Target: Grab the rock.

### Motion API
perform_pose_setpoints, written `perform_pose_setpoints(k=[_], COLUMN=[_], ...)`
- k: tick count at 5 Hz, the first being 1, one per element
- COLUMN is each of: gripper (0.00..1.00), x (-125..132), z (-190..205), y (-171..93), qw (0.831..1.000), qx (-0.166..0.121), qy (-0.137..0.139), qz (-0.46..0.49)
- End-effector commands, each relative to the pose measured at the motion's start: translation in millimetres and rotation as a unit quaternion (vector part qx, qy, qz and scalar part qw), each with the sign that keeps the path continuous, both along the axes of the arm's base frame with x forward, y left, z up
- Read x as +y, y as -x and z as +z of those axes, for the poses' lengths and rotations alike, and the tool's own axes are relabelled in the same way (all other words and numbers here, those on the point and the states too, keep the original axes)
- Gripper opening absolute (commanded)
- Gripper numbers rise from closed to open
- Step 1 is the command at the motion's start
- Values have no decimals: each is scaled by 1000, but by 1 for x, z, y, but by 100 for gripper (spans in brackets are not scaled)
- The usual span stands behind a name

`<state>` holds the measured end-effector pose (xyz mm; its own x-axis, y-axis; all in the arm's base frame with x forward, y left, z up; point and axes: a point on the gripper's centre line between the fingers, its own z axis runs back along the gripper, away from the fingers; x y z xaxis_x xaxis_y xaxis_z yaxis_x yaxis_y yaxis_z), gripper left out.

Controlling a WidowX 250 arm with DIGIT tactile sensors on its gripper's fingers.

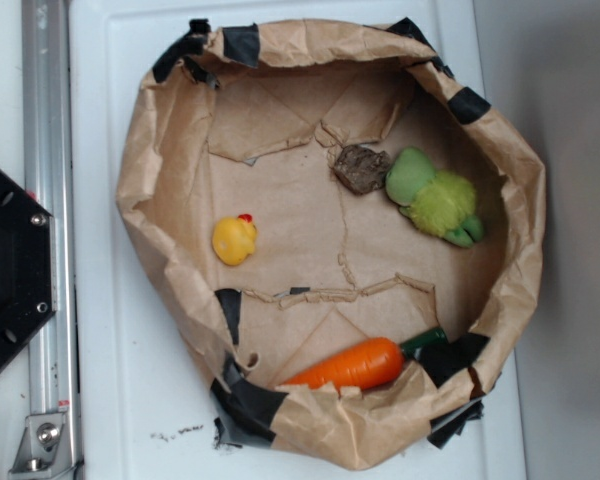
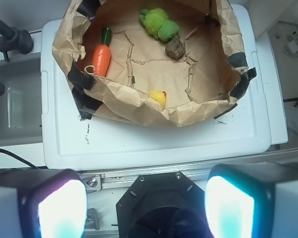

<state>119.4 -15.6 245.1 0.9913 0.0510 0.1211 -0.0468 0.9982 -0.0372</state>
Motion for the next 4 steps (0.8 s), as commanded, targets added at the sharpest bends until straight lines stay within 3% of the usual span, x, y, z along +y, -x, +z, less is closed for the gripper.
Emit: perform_pose_setpoints(k=[1, 2, 3, 4], gripper=[100, 100, 100, 100], x=[0, 17, 47, 65], z=[0, -18, -40, -56], y=[0, -28, -81, -114], qw=[1000, 1000, 996, 991], qx=[0, -16, -75, -100], qy=[0, -18, -27, -31], qz=[0, -17, -51, -79])
